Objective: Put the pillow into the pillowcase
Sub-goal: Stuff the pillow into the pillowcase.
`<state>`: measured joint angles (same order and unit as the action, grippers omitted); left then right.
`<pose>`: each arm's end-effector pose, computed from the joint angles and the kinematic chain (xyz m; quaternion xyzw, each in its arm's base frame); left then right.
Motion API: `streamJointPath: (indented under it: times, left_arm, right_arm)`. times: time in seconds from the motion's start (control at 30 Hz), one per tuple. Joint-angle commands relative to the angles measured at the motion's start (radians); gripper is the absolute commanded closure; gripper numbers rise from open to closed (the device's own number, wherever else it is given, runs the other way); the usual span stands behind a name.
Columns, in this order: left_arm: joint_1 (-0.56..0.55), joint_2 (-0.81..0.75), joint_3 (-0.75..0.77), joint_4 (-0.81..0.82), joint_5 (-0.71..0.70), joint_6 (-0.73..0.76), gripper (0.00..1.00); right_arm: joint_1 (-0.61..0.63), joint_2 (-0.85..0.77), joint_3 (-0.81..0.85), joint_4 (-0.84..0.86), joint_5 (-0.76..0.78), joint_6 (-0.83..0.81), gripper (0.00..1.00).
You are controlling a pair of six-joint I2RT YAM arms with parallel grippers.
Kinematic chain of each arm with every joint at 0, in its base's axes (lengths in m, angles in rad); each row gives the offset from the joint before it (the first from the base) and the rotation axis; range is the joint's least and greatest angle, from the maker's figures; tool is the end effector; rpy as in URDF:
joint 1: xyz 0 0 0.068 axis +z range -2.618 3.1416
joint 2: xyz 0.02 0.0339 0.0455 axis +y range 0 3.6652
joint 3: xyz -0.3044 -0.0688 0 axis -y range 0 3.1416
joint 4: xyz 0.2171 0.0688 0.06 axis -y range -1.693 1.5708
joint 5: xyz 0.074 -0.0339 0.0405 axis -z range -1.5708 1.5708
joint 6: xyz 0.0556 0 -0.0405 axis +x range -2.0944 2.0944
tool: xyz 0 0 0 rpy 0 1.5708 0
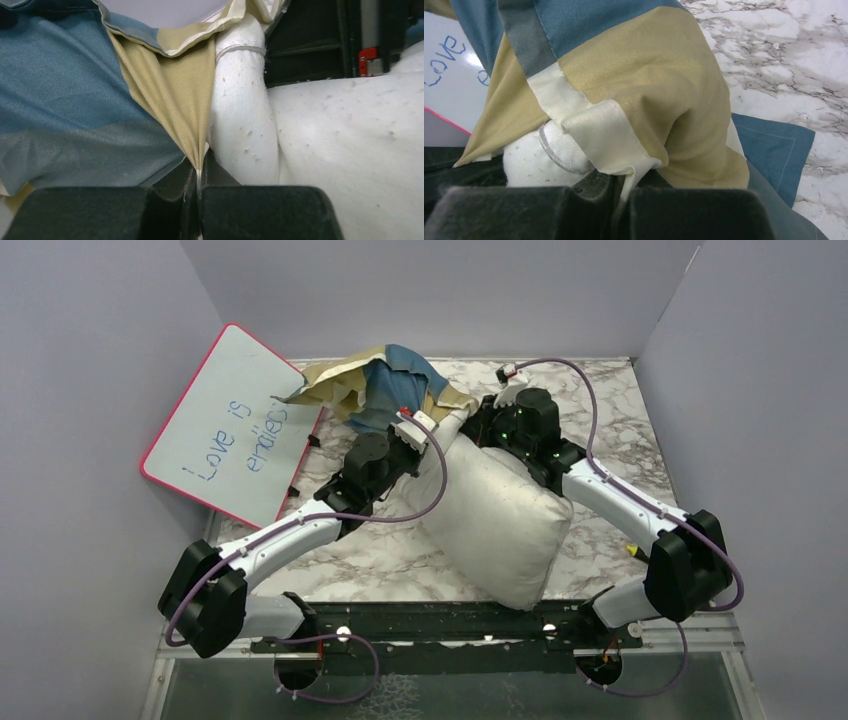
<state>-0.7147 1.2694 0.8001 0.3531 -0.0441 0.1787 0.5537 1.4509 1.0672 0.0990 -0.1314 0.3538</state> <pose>0.2124 -0.1811 0.3445 0.3094 0.6798 -0.1601 0.6453 0.2780 0.1804 0.3538 -0.1189 0.7906 0.3095 0.5148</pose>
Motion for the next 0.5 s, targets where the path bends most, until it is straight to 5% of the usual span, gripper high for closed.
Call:
streamJointPath:
  times: [0.0,0.3,0.47]
  left_arm:
    - [-0.052,0.003,-0.046,0.120,0.300,-0.148,1.00]
    - [-0.025,-0.011,-0.075,0.160,0.173,-0.231,1.00]
    - [0.013,0.007,-0.026,0.115,0.144,-0.255,0.80]
  right_arm:
    - [-0.035,0.037,-0.026,0.114,-0.008,0.053,0.99]
    - [-0.104,0.066,-0.032,0.127,-0.148,0.012,0.97]
    - [-0.117,0.070,-0.004,0.072,-0.166,-0.032,0.88]
